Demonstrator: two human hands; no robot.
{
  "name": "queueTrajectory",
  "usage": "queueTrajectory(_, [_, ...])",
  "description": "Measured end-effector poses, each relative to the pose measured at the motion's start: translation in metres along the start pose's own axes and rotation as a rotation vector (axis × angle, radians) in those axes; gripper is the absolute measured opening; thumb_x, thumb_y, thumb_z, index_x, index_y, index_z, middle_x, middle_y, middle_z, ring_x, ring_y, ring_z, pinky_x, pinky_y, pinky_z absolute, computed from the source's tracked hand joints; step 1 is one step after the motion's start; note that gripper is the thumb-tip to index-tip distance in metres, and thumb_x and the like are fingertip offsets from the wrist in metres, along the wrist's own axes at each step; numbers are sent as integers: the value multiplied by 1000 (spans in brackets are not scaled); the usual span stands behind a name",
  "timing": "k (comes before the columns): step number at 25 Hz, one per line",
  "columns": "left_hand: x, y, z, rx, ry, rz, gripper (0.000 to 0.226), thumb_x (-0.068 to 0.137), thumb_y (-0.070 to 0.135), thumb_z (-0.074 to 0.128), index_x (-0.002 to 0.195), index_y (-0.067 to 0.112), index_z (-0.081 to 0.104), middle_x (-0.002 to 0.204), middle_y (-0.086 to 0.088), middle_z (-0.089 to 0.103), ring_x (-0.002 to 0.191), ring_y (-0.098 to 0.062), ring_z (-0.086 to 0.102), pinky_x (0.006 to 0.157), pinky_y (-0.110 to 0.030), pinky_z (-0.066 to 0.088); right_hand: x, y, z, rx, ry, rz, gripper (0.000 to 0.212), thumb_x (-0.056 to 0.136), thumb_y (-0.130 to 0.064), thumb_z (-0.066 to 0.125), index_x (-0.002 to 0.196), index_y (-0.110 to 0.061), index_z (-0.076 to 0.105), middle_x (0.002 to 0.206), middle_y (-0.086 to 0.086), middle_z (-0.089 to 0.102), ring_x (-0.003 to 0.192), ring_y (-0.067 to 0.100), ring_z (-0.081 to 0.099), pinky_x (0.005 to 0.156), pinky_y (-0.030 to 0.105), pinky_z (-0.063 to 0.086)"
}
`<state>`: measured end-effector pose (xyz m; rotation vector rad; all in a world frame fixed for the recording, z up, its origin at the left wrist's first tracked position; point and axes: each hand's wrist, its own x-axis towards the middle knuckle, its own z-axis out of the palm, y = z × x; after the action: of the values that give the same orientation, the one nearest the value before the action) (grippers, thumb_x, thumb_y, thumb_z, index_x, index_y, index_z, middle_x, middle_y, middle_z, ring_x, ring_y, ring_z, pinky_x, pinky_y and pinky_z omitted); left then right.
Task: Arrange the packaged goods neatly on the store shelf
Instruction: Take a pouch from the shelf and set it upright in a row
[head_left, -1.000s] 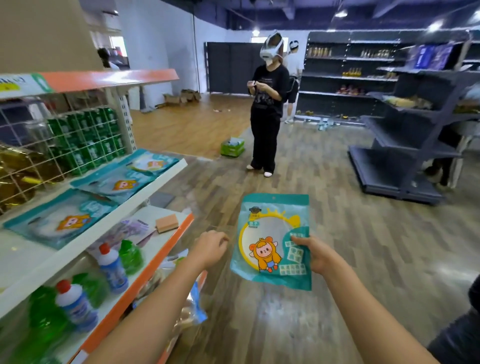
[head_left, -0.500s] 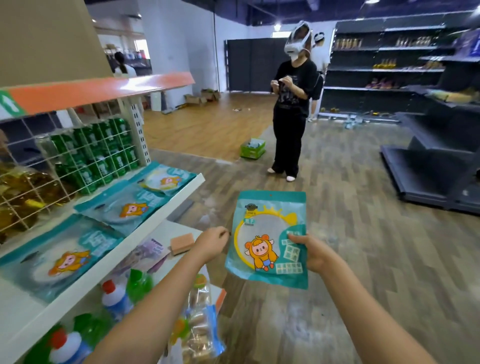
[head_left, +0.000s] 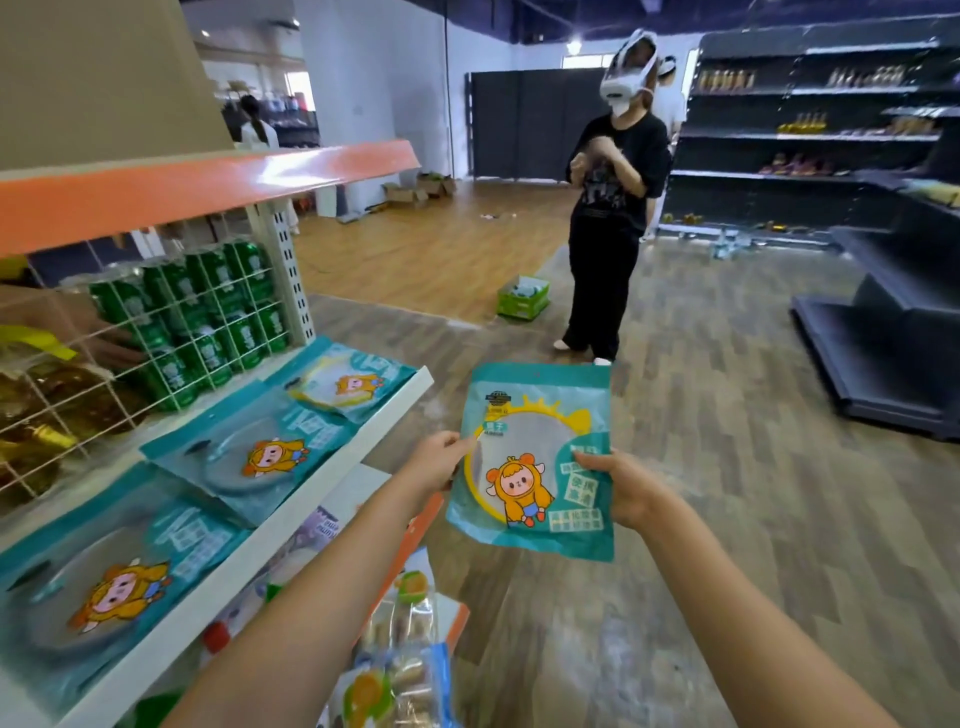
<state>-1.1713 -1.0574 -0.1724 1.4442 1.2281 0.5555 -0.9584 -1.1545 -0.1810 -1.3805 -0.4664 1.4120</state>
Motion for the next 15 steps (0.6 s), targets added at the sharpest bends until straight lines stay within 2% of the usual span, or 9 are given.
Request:
queueTrajectory(3, [5,0,-5,-134,7,-54,24,96,21,53,114,5,54,84,-4,60,70,-14,56,57,-24,45,24,-6,6,-36,-48,35,2,90,-7,56,91,-7,54,71,7,68,61,22,67,62,38,51])
queueTrajectory(7, [22,3,-24,-234,112,-59,24,93,23,58,111,7,56,91,-6,64,73,-14,58,59,-25,45,58,-28,21,-73,-180,64,4,92,-7,54,94,-6,57,74,9,71,63,22,70,65,38,53])
queueTrajectory(9, [29,7,-37,-251,207,-57,23,92,25,60,108,8,59,95,-7,66,75,-15,59,59,-25,45,75,-45,34,-113,-254,55,8,94,-8,50,97,-6,58,75,8,72,64,20,70,61,35,56])
queueTrajectory(12, [29,17,-58,-340,313,-37,7,93,19,58,89,14,57,84,-3,63,71,-13,59,57,-23,48,100,-70,58,-167,-297,15,15,97,-13,47,93,-7,60,67,3,71,62,16,67,58,29,54])
queueTrajectory(15, [23,22,-81,-448,481,-35,5,93,15,59,89,12,56,81,-5,64,68,-16,60,52,-22,51,123,-87,87,-170,-390,8,19,97,-20,46,88,-14,62,58,-2,65,54,11,61,57,26,50])
